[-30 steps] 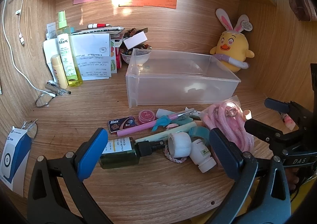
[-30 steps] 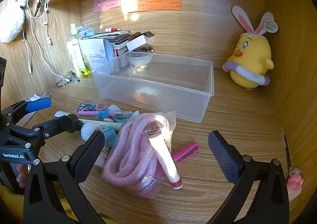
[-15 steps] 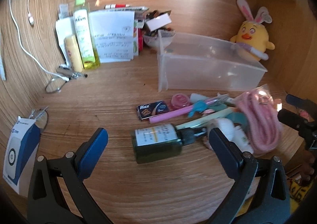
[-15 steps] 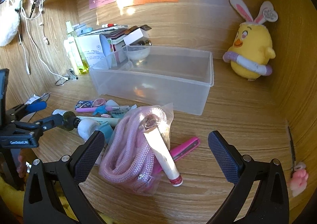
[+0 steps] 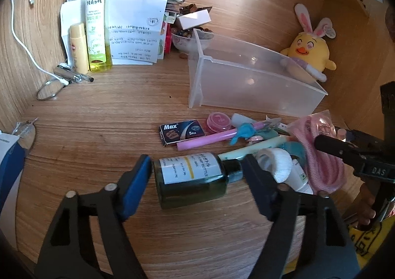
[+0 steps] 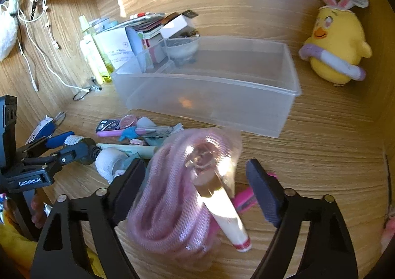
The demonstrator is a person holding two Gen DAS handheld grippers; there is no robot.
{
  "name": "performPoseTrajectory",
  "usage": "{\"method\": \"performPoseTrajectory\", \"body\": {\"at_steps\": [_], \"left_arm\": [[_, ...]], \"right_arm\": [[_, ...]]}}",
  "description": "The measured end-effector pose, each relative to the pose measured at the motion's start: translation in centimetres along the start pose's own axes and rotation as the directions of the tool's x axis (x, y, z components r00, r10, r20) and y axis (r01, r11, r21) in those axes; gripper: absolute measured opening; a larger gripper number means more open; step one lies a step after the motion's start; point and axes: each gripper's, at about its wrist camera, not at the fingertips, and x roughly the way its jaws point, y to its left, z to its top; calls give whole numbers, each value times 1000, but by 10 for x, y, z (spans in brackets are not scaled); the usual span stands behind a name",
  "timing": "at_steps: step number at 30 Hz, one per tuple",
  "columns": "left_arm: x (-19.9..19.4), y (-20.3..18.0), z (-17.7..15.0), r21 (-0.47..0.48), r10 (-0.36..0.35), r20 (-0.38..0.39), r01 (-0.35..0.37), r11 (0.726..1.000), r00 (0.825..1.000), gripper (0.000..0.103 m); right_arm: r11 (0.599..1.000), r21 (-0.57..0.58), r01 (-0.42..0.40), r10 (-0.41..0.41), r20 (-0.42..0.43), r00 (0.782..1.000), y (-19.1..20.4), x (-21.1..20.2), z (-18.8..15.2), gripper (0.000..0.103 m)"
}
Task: Organize objects
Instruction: 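Grasp the dark green bottle with the left tool while the right tool grasps the white tube, then carry the white tube into the clear box with the right tool while the left tool lifts the green bottle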
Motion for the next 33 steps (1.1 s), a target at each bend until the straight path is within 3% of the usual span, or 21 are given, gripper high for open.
{"method": "performPoseTrajectory", "body": {"at_steps": [4, 7, 9, 15, 20, 33], "left_arm": [[-2, 5, -1, -26, -8, 14, 9, 1000, 1000, 58], [-2, 8, 0, -42, -21, 13, 22, 999, 1000, 56], [-2, 7, 1, -39, -16, 15, 16, 999, 1000, 56], [-9, 3, 2, -40, -1, 36, 3, 999, 999, 56], [-27, -1, 9, -37, 15, 96, -11, 999, 995, 56], [-44, -22, 42, -13, -7, 188, 10, 1000, 982, 56]], "right_arm": [[1000, 6, 2, -2, 12, 1000, -4, -6, -3, 74], [999, 37, -6, 4, 31, 999, -11, -18, -10, 73], [999, 49, 1, -3, 34, 999, -16, -24, -15, 65], [997, 76, -32, 30, 28, 999, -24, -27, -18, 29], [1000, 31, 4, -6, 70, 998, -17, -37, -17, 16], [998, 34, 58, -63, 208, 976, -26, -74, 6, 14]]}}
